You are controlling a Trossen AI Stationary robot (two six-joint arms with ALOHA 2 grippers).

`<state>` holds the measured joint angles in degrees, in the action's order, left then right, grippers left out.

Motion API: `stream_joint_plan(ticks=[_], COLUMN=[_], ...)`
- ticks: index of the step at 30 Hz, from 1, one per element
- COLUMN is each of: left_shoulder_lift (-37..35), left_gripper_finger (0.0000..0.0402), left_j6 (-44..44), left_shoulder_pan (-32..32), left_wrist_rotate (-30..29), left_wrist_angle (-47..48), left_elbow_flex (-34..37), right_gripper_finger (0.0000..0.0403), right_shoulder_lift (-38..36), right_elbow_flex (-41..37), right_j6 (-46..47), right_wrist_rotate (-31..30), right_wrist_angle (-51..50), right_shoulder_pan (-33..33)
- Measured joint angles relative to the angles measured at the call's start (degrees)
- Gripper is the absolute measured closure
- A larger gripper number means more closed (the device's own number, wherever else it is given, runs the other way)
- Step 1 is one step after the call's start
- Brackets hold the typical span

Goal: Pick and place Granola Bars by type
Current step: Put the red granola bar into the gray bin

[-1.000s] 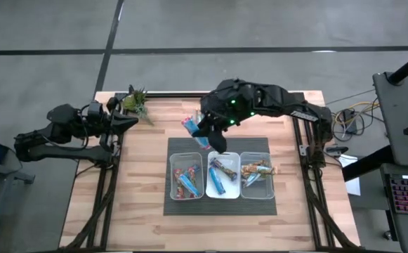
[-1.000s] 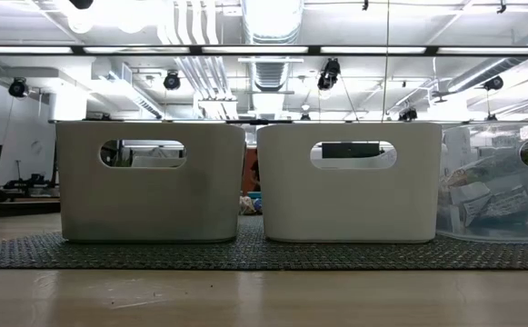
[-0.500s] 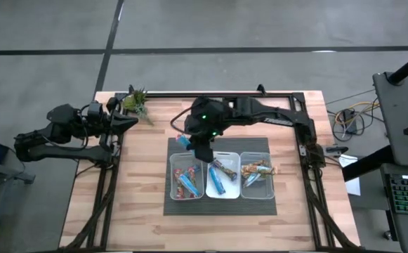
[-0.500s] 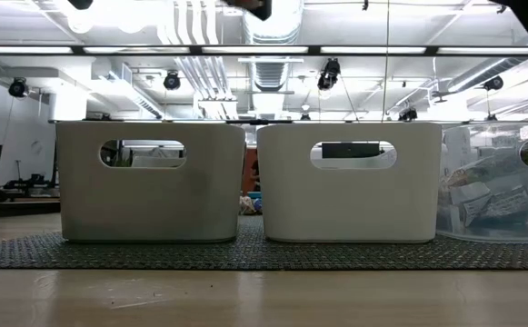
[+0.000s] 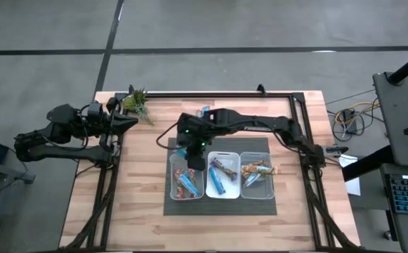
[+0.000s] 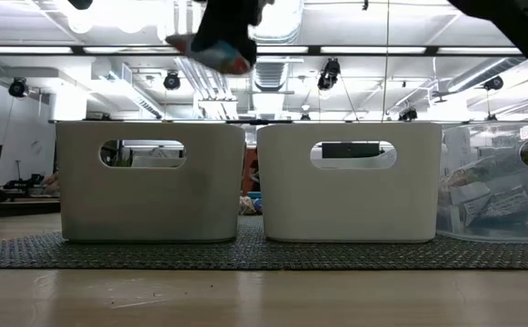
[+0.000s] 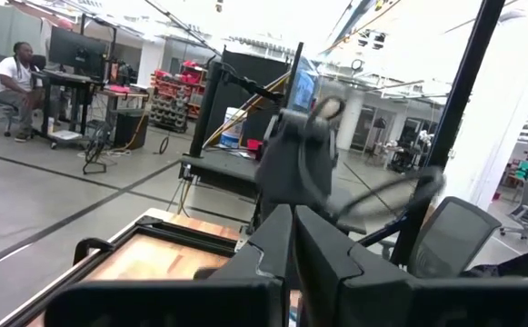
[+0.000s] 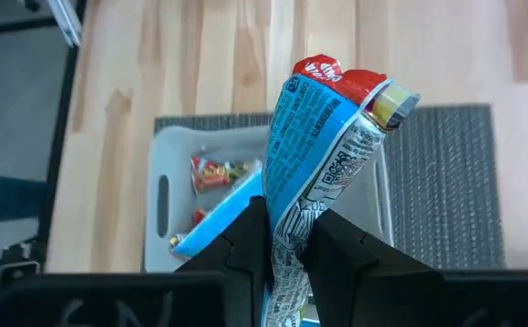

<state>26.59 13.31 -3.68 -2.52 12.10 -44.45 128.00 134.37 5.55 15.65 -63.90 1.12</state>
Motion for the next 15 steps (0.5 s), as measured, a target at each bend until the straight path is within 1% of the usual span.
stream_joint_plan(ticks=[6,10,15], left_shoulder_lift=[0.0,0.0,0.0], left_gripper_finger=[0.0401,0.0401,0.0401], left_j6=[-0.1,-0.1,-0.1], left_shoulder_pan=[0.0,0.0,0.0], left_wrist_rotate=[0.0,0.0,0.0], left_wrist_angle=[0.5,1.0,1.0], left_elbow_flex=[0.0,0.0,0.0], right_gripper_finger=[0.0347,0.0347,0.0347], right_shoulder_lift=[3.7,6.2,8.1], right_elbow_flex=[0.0,0.0,0.0], right_j6=[-0.3,-0.3,-0.2], right_wrist_rotate=[0.1,2.1,2.5], right_wrist_angle=[-0.6,-0.6,-0.6], right_shoulder_pan=[-0.5,-0.8,-1.1])
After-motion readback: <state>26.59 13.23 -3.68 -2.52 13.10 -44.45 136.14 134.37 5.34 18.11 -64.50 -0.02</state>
